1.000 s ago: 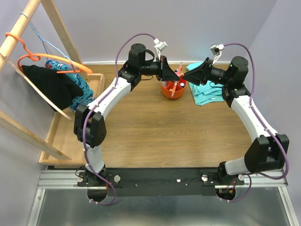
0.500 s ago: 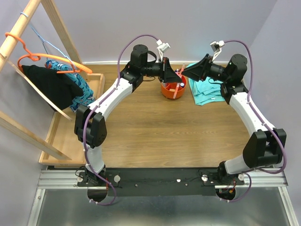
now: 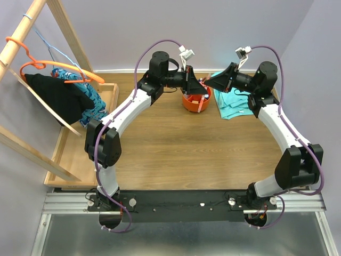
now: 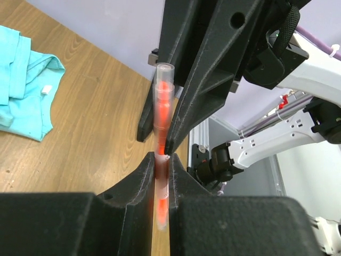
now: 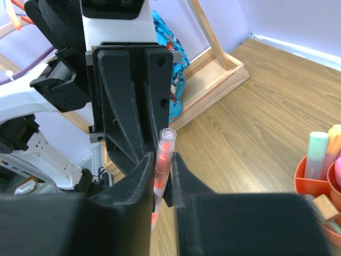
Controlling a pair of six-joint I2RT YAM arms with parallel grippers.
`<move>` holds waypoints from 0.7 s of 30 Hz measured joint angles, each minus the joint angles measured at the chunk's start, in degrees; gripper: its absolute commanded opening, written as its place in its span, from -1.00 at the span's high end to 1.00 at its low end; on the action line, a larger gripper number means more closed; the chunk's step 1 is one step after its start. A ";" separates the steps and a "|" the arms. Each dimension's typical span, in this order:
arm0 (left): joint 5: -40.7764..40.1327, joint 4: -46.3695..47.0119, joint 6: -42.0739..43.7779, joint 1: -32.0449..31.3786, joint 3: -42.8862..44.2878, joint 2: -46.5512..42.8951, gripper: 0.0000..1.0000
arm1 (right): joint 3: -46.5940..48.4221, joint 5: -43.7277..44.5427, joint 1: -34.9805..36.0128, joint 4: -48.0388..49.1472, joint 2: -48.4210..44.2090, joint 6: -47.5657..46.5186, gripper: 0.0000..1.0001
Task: Sort the stationery into containers
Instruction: Place the pen in the storage box.
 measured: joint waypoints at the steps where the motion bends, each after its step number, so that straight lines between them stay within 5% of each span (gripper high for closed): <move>1: 0.00 0.07 0.07 0.02 -0.07 0.00 1.00 | 0.00 -0.04 0.04 0.02 0.00 0.11 0.74; 5: 0.00 0.24 0.76 0.00 -0.24 0.07 0.75 | 0.00 -0.39 0.15 -0.26 0.00 0.72 0.92; 6: -0.17 0.07 1.14 0.00 -0.24 0.07 0.47 | 0.00 -0.48 0.22 -0.57 0.00 0.42 0.93; 12: -3.91 -6.47 6.36 0.02 1.07 0.52 -0.02 | 1.03 -0.59 0.24 -6.23 0.02 -6.12 0.99; 14: -5.42 -9.60 8.83 0.17 2.05 0.81 -0.36 | 2.27 -0.52 0.24 -8.59 0.15 -9.20 0.99; 15: -6.32 -11.39 10.25 0.26 2.71 0.85 -0.97 | 3.15 -0.52 0.24 -9.81 0.31 -11.02 0.99; 21: -10.43 -18.27 17.84 2.05 4.07 0.85 -0.97 | 9.88 1.29 0.24 -14.27 3.65 -20.28 0.99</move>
